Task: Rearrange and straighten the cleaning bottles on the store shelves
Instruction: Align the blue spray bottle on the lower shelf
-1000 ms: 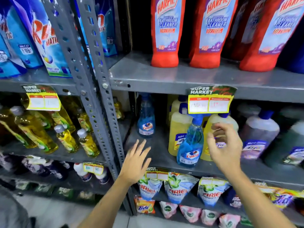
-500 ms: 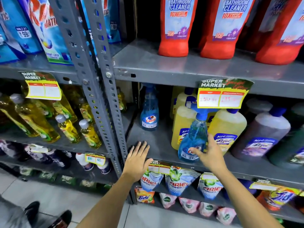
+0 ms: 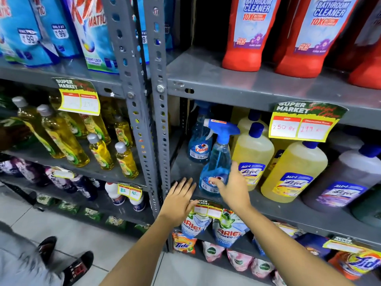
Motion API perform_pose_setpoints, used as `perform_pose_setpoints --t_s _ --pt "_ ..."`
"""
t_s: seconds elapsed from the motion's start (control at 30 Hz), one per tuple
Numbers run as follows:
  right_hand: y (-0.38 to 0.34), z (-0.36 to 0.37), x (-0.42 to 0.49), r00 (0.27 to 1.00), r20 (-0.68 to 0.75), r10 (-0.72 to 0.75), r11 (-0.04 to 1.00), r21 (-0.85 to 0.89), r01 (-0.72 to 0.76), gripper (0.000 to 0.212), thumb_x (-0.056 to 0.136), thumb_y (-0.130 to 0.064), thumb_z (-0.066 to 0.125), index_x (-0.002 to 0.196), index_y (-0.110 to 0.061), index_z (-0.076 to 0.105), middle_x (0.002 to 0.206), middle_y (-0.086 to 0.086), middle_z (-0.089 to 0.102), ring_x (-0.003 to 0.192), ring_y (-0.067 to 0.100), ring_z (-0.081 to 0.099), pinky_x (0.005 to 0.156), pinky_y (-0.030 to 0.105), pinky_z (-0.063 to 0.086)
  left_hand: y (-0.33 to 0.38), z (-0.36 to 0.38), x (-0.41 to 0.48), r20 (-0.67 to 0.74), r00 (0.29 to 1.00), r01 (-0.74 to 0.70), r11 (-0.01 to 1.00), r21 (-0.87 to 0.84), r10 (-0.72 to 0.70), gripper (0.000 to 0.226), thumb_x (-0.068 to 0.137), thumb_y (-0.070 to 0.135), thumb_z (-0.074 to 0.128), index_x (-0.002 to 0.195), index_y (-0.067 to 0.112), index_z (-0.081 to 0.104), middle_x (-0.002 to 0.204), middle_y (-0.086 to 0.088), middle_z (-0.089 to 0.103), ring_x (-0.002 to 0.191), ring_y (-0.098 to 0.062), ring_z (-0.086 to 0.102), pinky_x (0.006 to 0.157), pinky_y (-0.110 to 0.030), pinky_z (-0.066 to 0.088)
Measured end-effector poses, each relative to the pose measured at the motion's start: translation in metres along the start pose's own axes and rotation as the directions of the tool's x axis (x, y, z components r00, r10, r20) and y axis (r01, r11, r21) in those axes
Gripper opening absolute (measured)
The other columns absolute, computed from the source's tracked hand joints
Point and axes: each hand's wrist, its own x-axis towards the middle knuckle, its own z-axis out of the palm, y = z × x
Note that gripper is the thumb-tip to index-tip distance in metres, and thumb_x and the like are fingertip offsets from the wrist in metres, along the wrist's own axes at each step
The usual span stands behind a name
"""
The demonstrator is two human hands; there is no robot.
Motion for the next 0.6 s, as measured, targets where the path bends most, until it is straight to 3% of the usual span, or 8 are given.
perform_pose_setpoints --t_s 0.13,0.23,0.4,0.6 --pt "-0.017 0.016 0.015 1.0 0.011 0.011 0.999 -0.039 -0.01 0.055 0.082 -0.028 0.078 0.115 -0.009 0.038 0.113 0.015 0.068 0.1 0.034 0.068 0.069 0.033 0.05 0.0 0.001 -0.004 -0.008 1.0 -0.005 1.0 0.006 0.005 0.066 0.1 0.054 0.02 0.151 0.013 0.029 0.158 -0.007 0.026 0.146 -0.026 0.019 0.119 -0.041 0.007" --pt "-0.024 0.021 0.027 0.998 0.051 0.022 0.999 -0.027 -0.02 0.055 0.082 -0.027 0.079 0.113 -0.01 0.036 0.115 0.014 0.067 0.105 0.034 0.067 0.075 0.035 0.053 -0.001 0.004 -0.007 -0.009 1.0 0.015 0.999 0.03 -0.014 0.067 0.1 0.055 0.019 0.15 0.013 0.031 0.157 -0.007 0.03 0.146 -0.026 0.021 0.12 -0.044 0.013" --pt "-0.027 0.021 0.042 0.989 0.149 0.009 0.999 0.043 -0.015 0.056 0.08 -0.023 0.08 0.112 -0.015 0.035 0.121 0.011 0.068 0.11 0.028 0.067 0.086 0.042 0.057 0.0 0.004 -0.008 0.006 1.0 0.014 0.997 0.076 -0.015 0.069 0.101 0.057 0.014 0.149 0.012 0.033 0.155 -0.009 0.035 0.143 -0.027 0.027 0.118 -0.044 0.011" --pt "-0.027 0.02 0.049 0.984 0.178 0.008 0.998 0.06 -0.019 0.057 0.079 -0.02 0.081 0.109 -0.019 0.032 0.124 0.009 0.066 0.111 0.026 0.067 0.086 0.04 0.058 0.004 0.01 -0.013 0.006 1.0 0.028 0.989 0.143 -0.029 0.069 0.1 0.055 0.022 0.149 0.008 0.032 0.152 -0.016 0.037 0.142 -0.031 0.029 0.114 -0.047 0.014"
